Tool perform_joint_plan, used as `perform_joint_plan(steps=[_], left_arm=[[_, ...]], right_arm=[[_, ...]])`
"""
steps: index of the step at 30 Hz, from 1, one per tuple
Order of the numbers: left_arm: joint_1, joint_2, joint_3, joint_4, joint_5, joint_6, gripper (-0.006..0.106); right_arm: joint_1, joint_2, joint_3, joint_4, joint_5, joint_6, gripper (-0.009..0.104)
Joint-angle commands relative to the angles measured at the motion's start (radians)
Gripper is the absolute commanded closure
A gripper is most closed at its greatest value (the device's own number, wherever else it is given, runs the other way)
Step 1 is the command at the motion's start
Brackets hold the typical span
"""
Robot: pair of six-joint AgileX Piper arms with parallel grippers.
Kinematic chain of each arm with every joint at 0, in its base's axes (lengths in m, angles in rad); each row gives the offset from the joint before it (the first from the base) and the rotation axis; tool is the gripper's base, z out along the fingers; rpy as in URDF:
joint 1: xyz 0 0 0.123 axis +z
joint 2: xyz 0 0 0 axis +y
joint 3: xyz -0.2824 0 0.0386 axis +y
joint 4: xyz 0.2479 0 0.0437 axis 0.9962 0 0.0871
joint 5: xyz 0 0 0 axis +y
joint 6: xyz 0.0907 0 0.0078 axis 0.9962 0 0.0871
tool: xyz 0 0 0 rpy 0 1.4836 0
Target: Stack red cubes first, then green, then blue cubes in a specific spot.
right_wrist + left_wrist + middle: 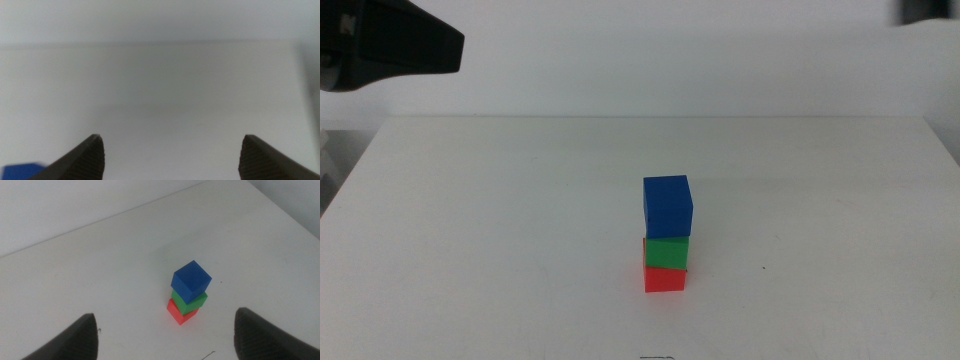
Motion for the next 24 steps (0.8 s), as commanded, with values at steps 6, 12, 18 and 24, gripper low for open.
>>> perform_joint_plan(steps=[6, 12, 18, 24], left_arm=[[-0.002, -0.010, -0.022, -0.032, -0.054, -0.005, 0.007], [-0.002, -0.010, -0.022, -0.032, -0.054, -0.005, 0.007], [-0.002, -0.010, -0.022, 0.039, -0.078, -0.017, 0.007], [-0.002, -0.048, 0.040, 0.465, -0.343, -0.212, 0.007]], right_arm=[[-0.177, -0.174, 0.090, -0.029, -0.103, -0.035, 0.021], [-0.193, -0.187, 0.090, -0.050, -0.096, -0.036, 0.021], [-0.192, -0.187, 0.090, -0.052, -0.096, -0.035, 0.021], [-0.192, -0.187, 0.090, -0.052, -0.097, -0.035, 0.021]])
